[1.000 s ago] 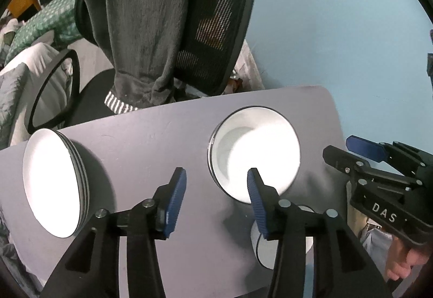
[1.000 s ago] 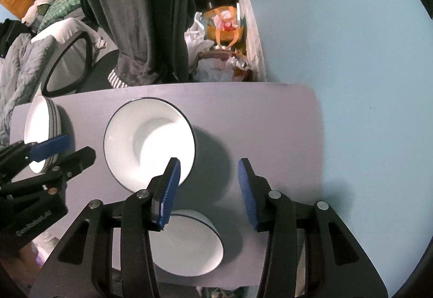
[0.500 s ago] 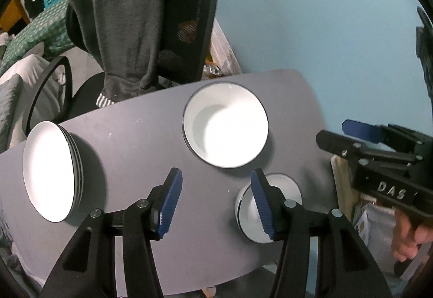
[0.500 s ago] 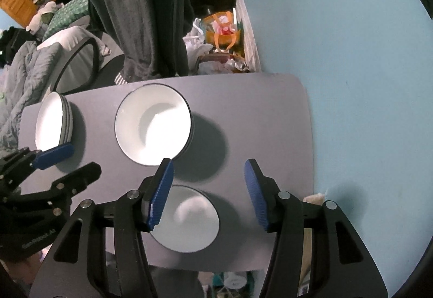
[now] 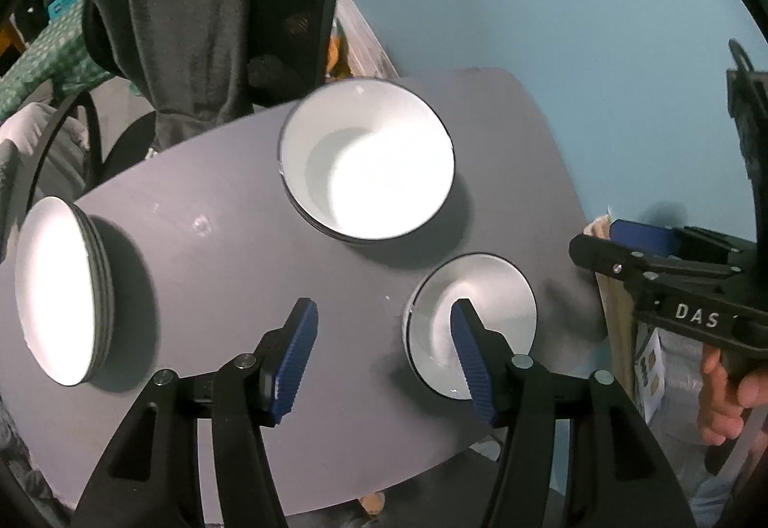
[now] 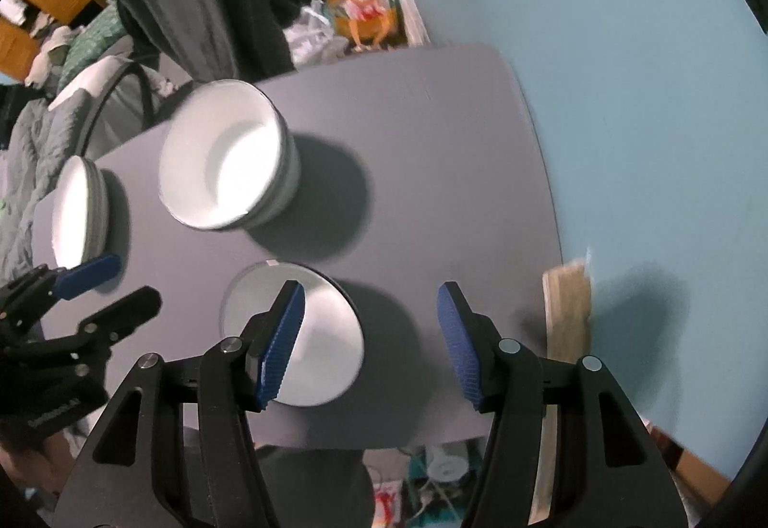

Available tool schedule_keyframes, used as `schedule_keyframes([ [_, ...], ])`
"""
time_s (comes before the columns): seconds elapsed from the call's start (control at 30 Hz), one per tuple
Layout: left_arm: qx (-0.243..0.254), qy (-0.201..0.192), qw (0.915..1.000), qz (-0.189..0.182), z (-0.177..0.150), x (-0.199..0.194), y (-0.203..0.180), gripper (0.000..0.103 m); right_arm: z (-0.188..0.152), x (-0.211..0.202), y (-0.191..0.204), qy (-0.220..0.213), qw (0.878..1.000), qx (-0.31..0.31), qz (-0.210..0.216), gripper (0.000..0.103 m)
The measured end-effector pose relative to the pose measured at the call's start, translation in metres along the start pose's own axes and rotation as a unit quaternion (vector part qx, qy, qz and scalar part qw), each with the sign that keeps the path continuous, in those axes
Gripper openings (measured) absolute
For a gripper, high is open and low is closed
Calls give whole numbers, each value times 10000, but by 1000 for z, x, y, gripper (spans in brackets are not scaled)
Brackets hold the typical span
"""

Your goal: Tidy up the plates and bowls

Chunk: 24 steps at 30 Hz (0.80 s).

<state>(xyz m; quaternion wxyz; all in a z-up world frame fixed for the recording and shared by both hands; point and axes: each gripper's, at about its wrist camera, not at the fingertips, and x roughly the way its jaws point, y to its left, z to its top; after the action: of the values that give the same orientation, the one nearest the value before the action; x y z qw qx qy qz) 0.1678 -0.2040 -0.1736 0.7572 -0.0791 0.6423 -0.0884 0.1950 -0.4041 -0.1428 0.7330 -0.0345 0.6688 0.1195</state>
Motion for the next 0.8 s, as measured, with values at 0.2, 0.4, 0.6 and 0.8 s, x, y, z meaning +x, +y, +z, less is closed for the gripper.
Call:
schedule_keyframes([
  [0.2, 95, 242, 9997, -4, -6, 20, -6, 59, -15, 14, -8, 136, 9997, 178, 38, 57],
  [0.4, 288, 466, 9985, 73, -14, 39, -14, 59, -30, 18, -15, 203, 9994, 278, 93, 57],
  [0.6, 415, 628, 9971, 89, -20, 53, -19, 61, -39, 28, -15, 290, 9991, 273, 134, 57],
  [0.8, 356, 779, 9963, 54, -22, 71, -20, 61, -45, 46, -15, 359, 9988, 259, 201, 57],
])
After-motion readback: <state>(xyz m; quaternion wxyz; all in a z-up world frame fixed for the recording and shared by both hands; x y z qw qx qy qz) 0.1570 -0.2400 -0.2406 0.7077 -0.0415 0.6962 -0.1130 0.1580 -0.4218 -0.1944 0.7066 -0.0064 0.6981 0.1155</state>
